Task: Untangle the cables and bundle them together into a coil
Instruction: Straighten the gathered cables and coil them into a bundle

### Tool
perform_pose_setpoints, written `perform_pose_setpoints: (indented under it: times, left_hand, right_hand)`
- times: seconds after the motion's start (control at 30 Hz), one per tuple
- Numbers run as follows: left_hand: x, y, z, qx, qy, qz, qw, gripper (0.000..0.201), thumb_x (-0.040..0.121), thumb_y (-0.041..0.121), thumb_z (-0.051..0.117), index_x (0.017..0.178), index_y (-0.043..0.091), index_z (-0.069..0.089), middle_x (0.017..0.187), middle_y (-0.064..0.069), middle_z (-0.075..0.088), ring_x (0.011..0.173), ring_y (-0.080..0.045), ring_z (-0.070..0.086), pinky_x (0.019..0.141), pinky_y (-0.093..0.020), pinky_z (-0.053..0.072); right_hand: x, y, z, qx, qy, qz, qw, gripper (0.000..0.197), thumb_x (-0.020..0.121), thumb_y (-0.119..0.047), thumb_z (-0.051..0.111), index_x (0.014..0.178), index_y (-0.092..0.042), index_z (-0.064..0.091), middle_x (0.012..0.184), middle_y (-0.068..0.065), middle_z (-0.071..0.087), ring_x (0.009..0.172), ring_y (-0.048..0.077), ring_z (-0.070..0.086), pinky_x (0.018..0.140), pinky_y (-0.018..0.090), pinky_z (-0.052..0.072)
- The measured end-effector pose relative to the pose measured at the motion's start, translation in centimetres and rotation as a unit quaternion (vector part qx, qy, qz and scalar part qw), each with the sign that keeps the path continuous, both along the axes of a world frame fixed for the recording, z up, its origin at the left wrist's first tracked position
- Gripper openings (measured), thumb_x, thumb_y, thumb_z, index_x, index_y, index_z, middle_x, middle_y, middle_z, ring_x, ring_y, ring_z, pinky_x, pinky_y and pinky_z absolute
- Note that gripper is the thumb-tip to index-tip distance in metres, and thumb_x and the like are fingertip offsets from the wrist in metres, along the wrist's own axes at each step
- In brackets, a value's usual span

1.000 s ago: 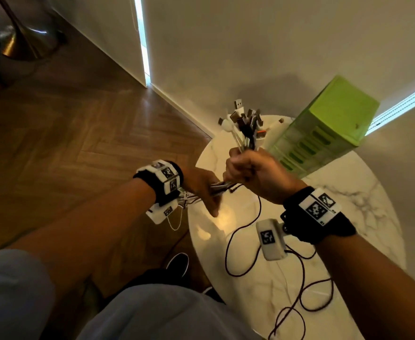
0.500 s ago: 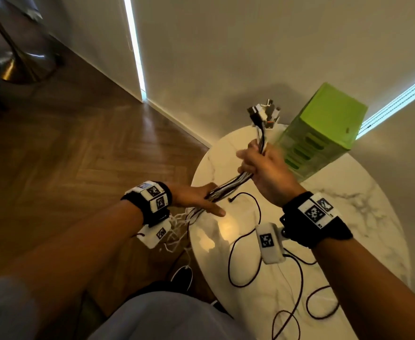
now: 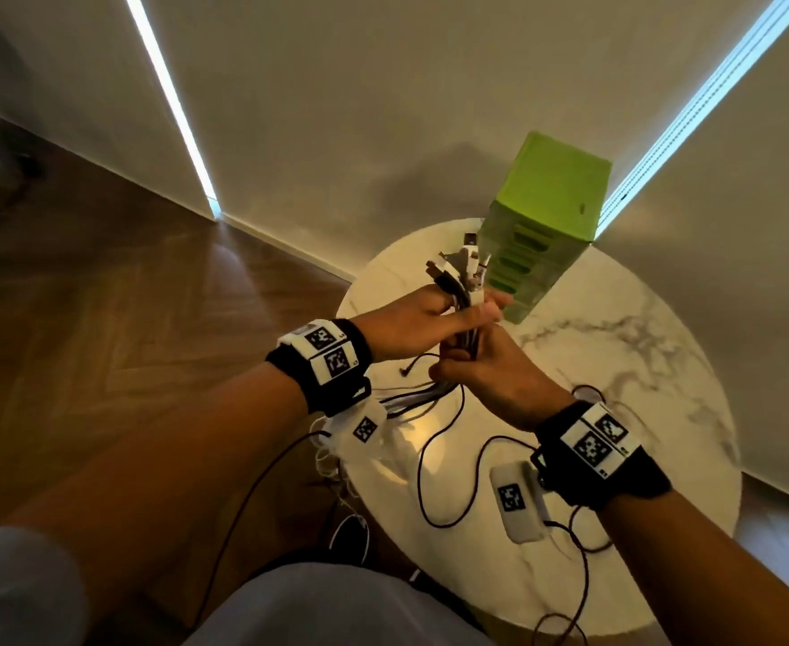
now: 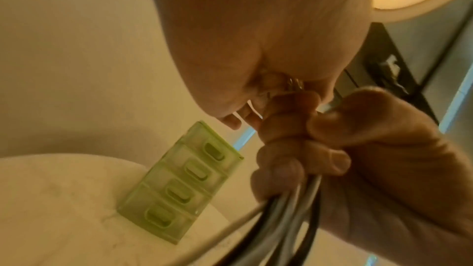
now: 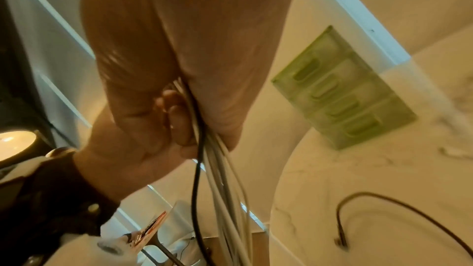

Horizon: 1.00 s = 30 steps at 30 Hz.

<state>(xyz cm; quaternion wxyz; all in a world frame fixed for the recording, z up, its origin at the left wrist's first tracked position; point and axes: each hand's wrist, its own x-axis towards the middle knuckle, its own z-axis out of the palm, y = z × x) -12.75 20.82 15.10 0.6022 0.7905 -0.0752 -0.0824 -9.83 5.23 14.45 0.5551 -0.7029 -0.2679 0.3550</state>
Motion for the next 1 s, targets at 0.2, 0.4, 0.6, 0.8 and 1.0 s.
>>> perform_pose_setpoints:
  times: [0.2, 0.4, 0.6, 0.8, 1.0]
  left_hand:
    - [1.2, -3.7, 2.0, 0.129, -0.025, -0.141, 0.981, 0.041, 0.109, 0.040, 0.032, 0.132, 0.025, 0.064, 0.121, 0.006, 0.063, 0.107, 0.010, 0.052, 0.100, -0.010, 0.035]
    - [2.4, -5.0, 2.9, 0.003, 0.101, -0.205, 0.974, 0.058, 0.108, 0.046, 0.029, 0.098, 0.007, 0.070, 0.098, -0.005, 0.076, 0.102, -0.018, 0.072, 0.100, -0.030, 0.049]
    - [4.4, -7.4, 1.5, -0.202, 0.098, -0.046, 0.973, 0.034, 0.109, 0.040, 0.032, 0.082, 0.021, 0.037, 0.069, 0.001, 0.026, 0.061, -0.011, 0.031, 0.068, -0.028, 0.034]
    - [6.5, -9.8, -0.1, -0.199, 0.113, -0.022, 0.973, 0.036, 0.108, 0.042, 0.034, 0.080, 0.021, 0.038, 0.065, 0.004, 0.025, 0.057, -0.010, 0.030, 0.062, -0.024, 0.047]
    - [9.2, -9.5, -1.6, -0.122, 0.124, 0.012, 0.985, 0.035, 0.108, 0.043, 0.035, 0.079, 0.023, 0.035, 0.060, 0.009, 0.026, 0.052, -0.010, 0.030, 0.056, -0.027, 0.039]
  right_hand:
    - [-1.6, -2.0, -3.2, 0.118, 0.120, -0.062, 0.984, 0.035, 0.078, 0.005, 0.074, 0.111, 0.002, 0.065, 0.109, 0.025, 0.069, 0.110, 0.037, 0.066, 0.092, 0.045, 0.054]
    - [0.3, -4.3, -3.6, -0.041, 0.032, 0.054, 0.997, 0.030, 0.076, -0.010, 0.086, 0.070, -0.006, 0.057, 0.077, 0.022, 0.062, 0.080, 0.026, 0.065, 0.080, 0.044, 0.058]
    - [1.6, -4.7, -6.0, -0.225, -0.349, -0.182, 0.891, 0.024, 0.095, -0.026, 0.065, 0.083, -0.005, 0.058, 0.075, 0.022, 0.063, 0.072, 0.044, 0.058, 0.058, 0.037, 0.031]
    - [1.8, -8.1, -6.2, -0.161, -0.172, -0.109, 0.966, 0.030, 0.085, -0.034, 0.079, 0.098, -0.017, 0.058, 0.097, 0.002, 0.068, 0.088, 0.017, 0.064, 0.074, 0.029, 0.052]
    - [2.3, -14.3, -11.2, -0.233, -0.091, -0.085, 0.964, 0.061, 0.089, -0.036, 0.075, 0.142, -0.021, 0.049, 0.145, 0.000, 0.047, 0.130, 0.016, 0.050, 0.099, 0.029, 0.048]
